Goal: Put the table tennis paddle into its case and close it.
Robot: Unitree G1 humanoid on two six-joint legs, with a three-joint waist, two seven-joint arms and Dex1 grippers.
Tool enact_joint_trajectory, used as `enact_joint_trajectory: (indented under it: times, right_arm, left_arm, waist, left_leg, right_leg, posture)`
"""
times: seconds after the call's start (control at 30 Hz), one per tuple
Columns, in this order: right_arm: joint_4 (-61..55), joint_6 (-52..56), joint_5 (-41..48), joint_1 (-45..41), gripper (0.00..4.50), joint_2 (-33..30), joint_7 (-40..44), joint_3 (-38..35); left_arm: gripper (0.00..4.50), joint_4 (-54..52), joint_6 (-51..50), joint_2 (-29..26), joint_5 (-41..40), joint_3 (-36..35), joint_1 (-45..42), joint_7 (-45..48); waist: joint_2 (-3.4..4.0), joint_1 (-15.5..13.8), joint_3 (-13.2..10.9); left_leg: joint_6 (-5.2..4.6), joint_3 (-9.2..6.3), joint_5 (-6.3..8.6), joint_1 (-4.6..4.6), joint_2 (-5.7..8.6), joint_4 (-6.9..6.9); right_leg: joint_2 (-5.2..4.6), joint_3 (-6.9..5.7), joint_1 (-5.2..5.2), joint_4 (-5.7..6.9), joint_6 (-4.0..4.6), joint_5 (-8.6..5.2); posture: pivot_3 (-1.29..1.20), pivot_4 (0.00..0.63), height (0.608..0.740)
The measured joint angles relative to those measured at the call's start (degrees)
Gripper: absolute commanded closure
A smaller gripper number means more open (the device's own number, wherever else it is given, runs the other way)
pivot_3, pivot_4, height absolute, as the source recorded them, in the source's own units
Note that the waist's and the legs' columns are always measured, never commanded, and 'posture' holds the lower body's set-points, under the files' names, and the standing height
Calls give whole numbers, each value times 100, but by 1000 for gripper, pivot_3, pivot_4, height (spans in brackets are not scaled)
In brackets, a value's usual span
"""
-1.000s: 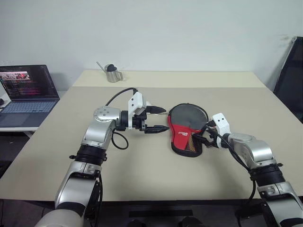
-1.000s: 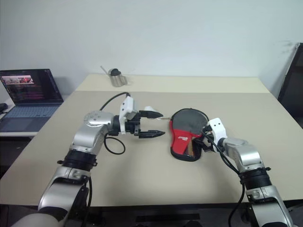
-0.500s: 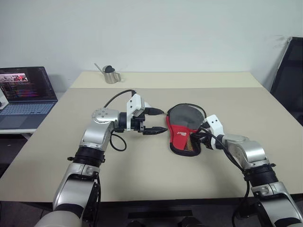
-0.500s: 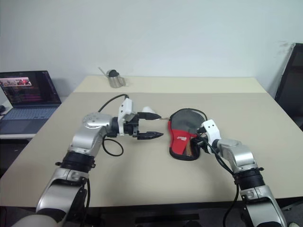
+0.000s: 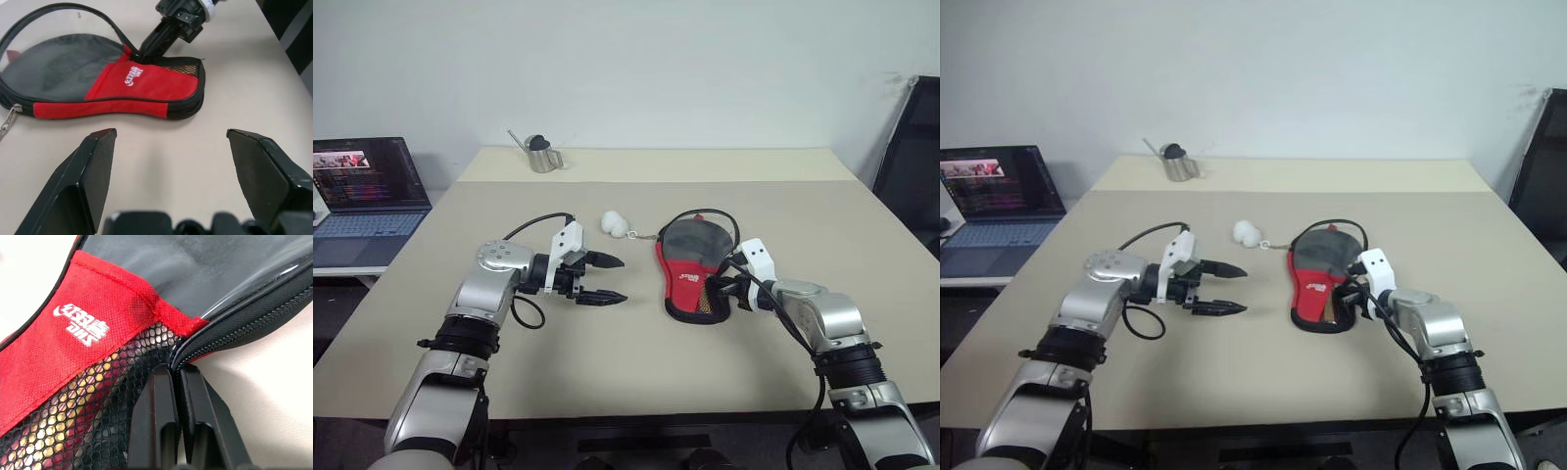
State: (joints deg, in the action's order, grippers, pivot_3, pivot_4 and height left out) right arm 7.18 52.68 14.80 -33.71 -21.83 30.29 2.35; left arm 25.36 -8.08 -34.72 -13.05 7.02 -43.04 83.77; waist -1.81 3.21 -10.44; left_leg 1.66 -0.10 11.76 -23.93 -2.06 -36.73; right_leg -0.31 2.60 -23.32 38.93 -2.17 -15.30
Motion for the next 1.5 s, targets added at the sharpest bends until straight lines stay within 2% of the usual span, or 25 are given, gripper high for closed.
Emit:
enact_joint_trajectory:
  times: [0.43,1.07,1.5]
  right_arm:
    - [-1326,762,230,575,4479,127,1,112]
    - [-3012,1547,715,1305,4479,49,92,767]
    - [-3842,1932,1149,1953,4479,-152,-71,552]
  left_arm:
    - [554,-365,-265,-129,-78,119,186,320]
    - [554,-787,-183,-754,-374,506,650,490]
    - [554,-822,-149,-781,-485,736,664,508]
  waist:
    - [0,5,0]
    - [0,2,0]
    - [-1,-20,0]
  left_leg:
    - [1,1,0,6,-63,52]
    - [1,-1,1,3,-69,68]
    - [1,-2,1,2,-68,67]
  right_leg:
    - [68,-3,-29,1,49,-17]
    - [76,-5,-43,5,71,-30]
    - [75,-7,-42,4,73,-31]
  posture:
    - [0,150,740]
    - [0,150,740]
    - [0,150,740]
